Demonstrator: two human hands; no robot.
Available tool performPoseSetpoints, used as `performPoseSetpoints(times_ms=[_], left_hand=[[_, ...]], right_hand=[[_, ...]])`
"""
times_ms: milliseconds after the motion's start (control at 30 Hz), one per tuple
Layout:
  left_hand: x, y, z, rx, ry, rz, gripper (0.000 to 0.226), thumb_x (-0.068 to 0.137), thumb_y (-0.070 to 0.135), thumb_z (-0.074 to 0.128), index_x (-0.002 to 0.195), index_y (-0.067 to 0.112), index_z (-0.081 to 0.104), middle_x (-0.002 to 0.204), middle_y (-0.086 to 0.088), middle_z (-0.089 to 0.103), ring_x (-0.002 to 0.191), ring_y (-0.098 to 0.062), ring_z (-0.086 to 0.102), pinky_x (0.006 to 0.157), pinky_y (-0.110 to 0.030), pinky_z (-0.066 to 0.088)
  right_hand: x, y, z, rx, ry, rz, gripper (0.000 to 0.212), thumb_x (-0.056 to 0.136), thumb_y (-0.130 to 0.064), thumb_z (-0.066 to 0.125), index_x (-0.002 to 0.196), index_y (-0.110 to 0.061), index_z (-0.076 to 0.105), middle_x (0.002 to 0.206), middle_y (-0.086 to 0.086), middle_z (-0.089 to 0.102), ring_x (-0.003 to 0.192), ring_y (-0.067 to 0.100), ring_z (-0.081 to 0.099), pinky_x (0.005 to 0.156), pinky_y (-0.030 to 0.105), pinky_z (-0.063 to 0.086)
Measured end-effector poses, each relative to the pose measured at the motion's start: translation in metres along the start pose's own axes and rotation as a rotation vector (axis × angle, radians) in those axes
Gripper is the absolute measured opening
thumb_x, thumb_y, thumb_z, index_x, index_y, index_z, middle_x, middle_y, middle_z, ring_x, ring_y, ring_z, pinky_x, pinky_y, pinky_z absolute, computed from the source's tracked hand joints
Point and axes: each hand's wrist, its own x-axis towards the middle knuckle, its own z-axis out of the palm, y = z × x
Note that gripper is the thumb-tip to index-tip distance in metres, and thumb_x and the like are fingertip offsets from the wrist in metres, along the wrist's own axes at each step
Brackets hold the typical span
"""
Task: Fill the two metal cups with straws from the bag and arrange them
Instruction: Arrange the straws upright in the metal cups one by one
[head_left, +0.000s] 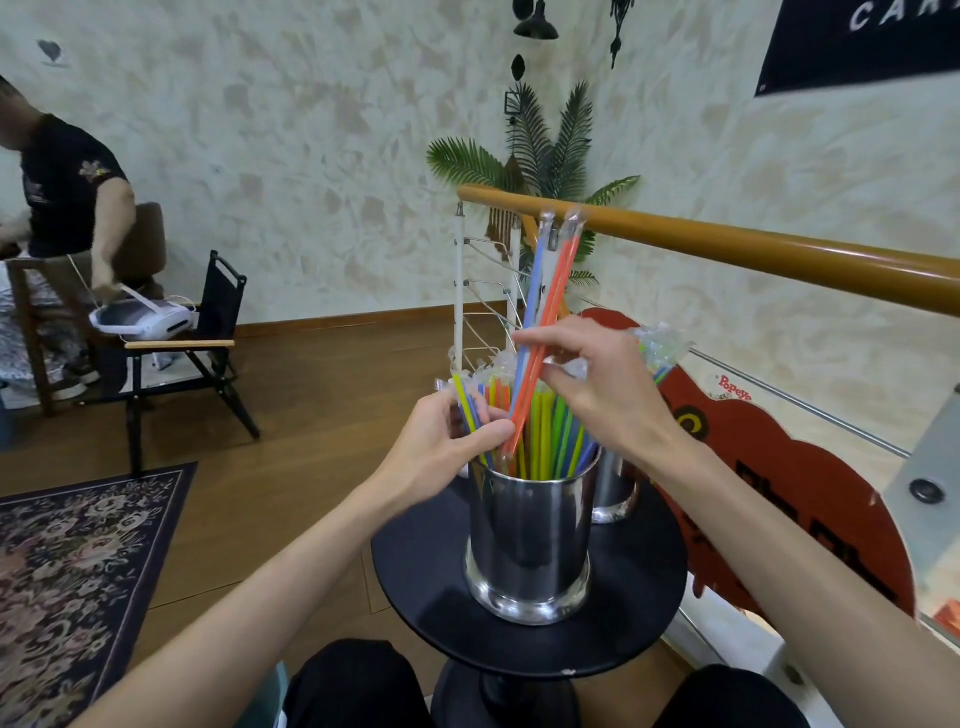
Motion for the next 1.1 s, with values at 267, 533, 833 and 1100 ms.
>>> performPoseSetpoints(times_ms=[267,533,833,1100], left_hand=[[0.000,-0.005,-0.004,-0.006,-0.022,0.001,0.017,0.088,0.012,0.073,0.091,0.006,0.058,0.098,-0.009,0.077,0.100,-0.027,0.073,0.094,-0.045,0.057],[0.002,-0.010,-0.004,0.036,0.037,-0.012,0.013,0.089,0.004,0.073,0.093,0.009,0.062,0.099,-0.009,0.076,0.100,-0.030,0.071,0.095,-0.049,0.056],[0.002,-0.009,-0.002,0.065,0.084,-0.011,0.014,0.090,0.007,0.073,0.100,0.004,0.064,0.099,-0.015,0.070,0.097,-0.032,0.068,0.091,-0.046,0.058],[0.001,-0.008,-0.002,-0.024,0.077,-0.017,0.015,0.090,-0.001,0.070,0.102,0.006,0.063,0.090,-0.005,0.069,0.092,-0.023,0.068,0.087,-0.029,0.058]], right_hand=[[0.019,-0.008,-0.011,0.025,0.235,-0.046,0.026,0.084,0.003,0.075,0.107,-0.010,0.076,0.098,-0.005,0.071,0.086,0.014,0.070,0.076,0.037,0.061],[0.011,-0.040,-0.025,0.323,0.246,0.140,0.017,0.101,-0.022,0.063,0.094,-0.010,0.073,0.067,0.005,0.069,0.064,0.017,0.068,0.065,0.035,0.057],[0.000,-0.035,-0.017,0.118,0.064,0.262,0.037,0.099,-0.029,0.065,0.067,-0.010,0.064,0.057,-0.011,0.043,0.052,0.002,0.047,0.055,0.010,0.036],[-0.008,-0.015,0.014,-0.085,-0.086,0.352,0.040,0.090,-0.034,0.073,0.055,-0.022,0.057,0.047,-0.006,0.053,0.049,0.010,0.050,0.061,0.024,0.040]])
